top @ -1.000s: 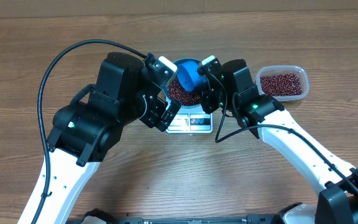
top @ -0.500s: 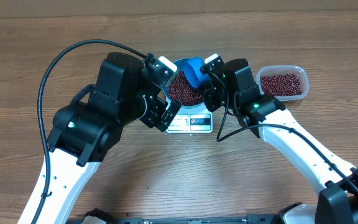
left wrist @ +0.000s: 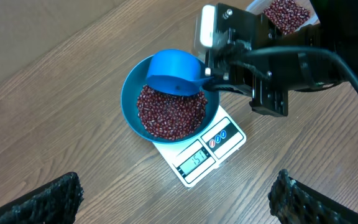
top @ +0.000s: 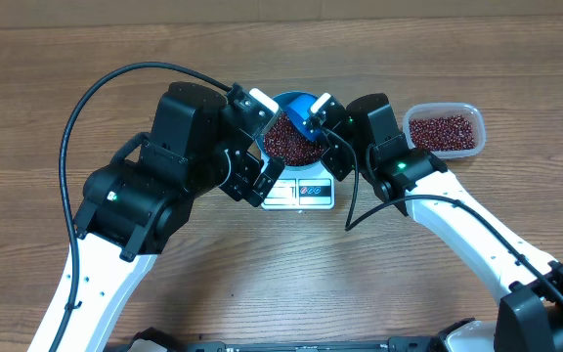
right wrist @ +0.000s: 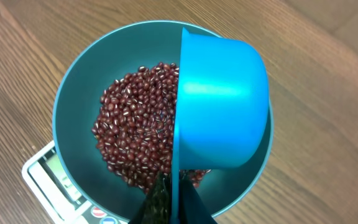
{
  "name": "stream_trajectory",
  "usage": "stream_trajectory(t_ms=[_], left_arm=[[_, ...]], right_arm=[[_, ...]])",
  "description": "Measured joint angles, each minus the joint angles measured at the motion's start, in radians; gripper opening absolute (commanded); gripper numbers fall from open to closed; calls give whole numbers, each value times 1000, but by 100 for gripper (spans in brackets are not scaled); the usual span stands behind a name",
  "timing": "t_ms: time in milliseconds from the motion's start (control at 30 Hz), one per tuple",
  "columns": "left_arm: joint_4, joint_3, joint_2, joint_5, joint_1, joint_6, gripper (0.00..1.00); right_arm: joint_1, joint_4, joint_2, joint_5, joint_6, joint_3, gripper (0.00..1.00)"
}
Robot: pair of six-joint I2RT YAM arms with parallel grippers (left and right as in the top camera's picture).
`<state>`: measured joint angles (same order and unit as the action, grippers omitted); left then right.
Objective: Scoop item into bowl and weigh 150g on scale
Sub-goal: 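Tilt the scoop with the right gripper to pour beans into the bowl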
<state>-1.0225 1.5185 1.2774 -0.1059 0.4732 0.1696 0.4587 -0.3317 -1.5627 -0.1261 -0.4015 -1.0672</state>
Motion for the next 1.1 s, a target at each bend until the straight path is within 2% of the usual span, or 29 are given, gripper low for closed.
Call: stream_trajectory(t_ms=[333, 1100], left_arm=[[0, 0, 0, 0, 0, 0, 99], [0, 0, 0, 0, 0, 0, 99]], right_arm=[[0, 0, -2, -2, -107, 0, 4], [48, 38, -80, -6, -114, 0, 4]])
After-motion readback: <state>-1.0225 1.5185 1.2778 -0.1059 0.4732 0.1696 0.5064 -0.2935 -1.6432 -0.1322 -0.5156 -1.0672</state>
